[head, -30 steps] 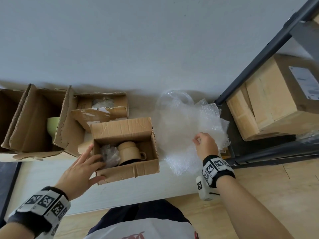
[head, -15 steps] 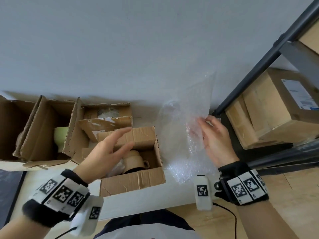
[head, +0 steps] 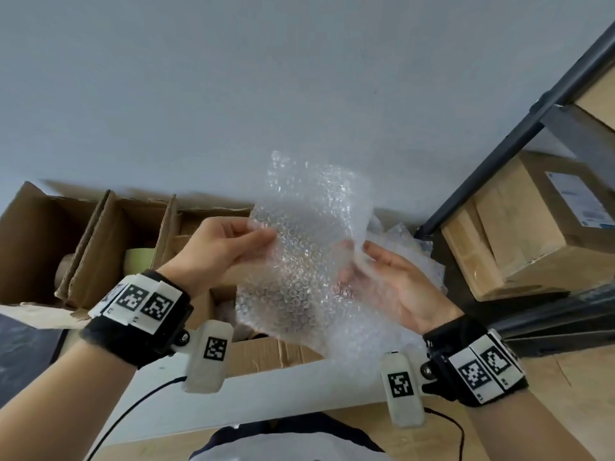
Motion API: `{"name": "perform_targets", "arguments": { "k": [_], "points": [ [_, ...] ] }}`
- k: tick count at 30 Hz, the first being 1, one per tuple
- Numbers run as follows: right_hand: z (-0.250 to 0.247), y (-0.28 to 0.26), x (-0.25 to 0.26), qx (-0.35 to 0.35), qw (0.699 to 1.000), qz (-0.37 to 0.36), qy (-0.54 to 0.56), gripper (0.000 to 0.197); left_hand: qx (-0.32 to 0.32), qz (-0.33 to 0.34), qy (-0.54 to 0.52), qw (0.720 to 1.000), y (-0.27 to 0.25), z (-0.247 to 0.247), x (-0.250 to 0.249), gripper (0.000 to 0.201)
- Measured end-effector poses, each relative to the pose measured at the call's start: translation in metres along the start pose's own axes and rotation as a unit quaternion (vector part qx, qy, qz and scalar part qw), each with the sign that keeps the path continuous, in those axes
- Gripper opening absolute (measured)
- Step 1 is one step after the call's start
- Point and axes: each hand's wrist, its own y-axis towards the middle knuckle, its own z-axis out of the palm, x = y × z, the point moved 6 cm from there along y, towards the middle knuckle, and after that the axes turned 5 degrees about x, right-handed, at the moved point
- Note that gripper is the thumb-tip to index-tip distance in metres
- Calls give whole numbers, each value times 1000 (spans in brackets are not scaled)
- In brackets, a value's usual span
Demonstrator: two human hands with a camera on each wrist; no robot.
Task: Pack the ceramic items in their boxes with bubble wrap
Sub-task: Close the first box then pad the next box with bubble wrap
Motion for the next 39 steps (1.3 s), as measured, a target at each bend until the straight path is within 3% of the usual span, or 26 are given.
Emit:
{"name": "perform_targets", "arguments": {
  "k": [4,6,7,10,12,13,15,18,20,23,26,31,33,35,37,39],
  "points": [
    [-2,-5,-5,9,997,18,75,59,-70,29,21,997,-12,-16,2,12],
    [-7,-5,-6,-16,999,-5,36,54,-85,33,31,995,-18,-20,2,9],
    [-11,-5,-7,-46,999,-21,-6,52,-88,35,34,995,-21,-22,2,15],
    [-20,-4,-6,-130,983,-77,-107,65,-106,41,55,992,-28,-32,5,59],
    [-19,-4,-2,-135,971,-106,-164,74,-118,62,83,988,-34,-39,4,75],
    [-17,-3,-1,-124,966,-109,-198,73,-121,74,112,984,-38,-42,3,72],
    [-14,0,1,-113,947,-99,-283,61,-122,97,204,966,-46,-43,-4,48],
    [-12,7,11,-160,879,-99,-438,26,-144,129,278,941,-53,-44,-11,16],
    [-4,10,24,-187,829,-139,-508,10,-155,124,326,924,-53,-47,-11,11],
    [12,15,42,-200,762,-201,-582,9,-135,93,440,883,-52,-46,-11,11],
    [33,25,45,-164,743,-221,-610,9,-77,73,492,864,-51,-26,-8,40],
    [55,30,39,-171,722,-231,-629,17,-96,78,533,837,-43,0,-13,21],
    [64,26,37,-170,712,-250,-634,23,-132,61,520,842,-41,-4,-13,22],
    [75,24,30,-136,733,-261,-614,23,-157,46,473,866,-39,-9,-12,21],
    [84,25,16,-99,766,-236,-589,24,-171,29,372,912,-38,-12,-10,18],
    [85,25,1,-83,779,-210,-585,30,-171,-12,208,963,-38,-14,-5,17]
  ]
}}
